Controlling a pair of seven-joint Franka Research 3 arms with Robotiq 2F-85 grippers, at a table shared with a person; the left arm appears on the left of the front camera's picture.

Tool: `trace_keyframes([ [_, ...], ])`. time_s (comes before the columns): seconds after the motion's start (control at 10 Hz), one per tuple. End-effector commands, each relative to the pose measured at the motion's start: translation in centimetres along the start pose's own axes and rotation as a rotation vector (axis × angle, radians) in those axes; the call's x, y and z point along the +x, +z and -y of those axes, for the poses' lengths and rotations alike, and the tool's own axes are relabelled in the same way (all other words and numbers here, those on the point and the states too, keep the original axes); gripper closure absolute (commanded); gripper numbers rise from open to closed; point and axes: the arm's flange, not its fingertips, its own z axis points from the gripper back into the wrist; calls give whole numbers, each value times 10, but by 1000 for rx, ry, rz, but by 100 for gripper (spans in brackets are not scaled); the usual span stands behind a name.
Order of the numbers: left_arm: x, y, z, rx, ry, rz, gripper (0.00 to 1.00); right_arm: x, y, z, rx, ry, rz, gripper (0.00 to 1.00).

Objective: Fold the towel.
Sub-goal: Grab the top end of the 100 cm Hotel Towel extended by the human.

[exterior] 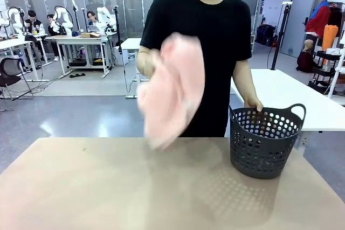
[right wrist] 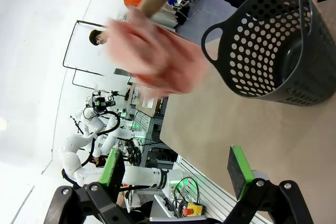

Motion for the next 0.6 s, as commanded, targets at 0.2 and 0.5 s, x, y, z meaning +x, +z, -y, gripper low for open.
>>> trace_keyframes([
  [0.2, 0, 0, 0, -5, -2, 0, 0, 0, 0, -1, 2, 1, 2, 0],
  [0.5, 0, 0, 0, -5, -2, 0, 0, 0, 0, -1, 2, 1, 2, 0],
])
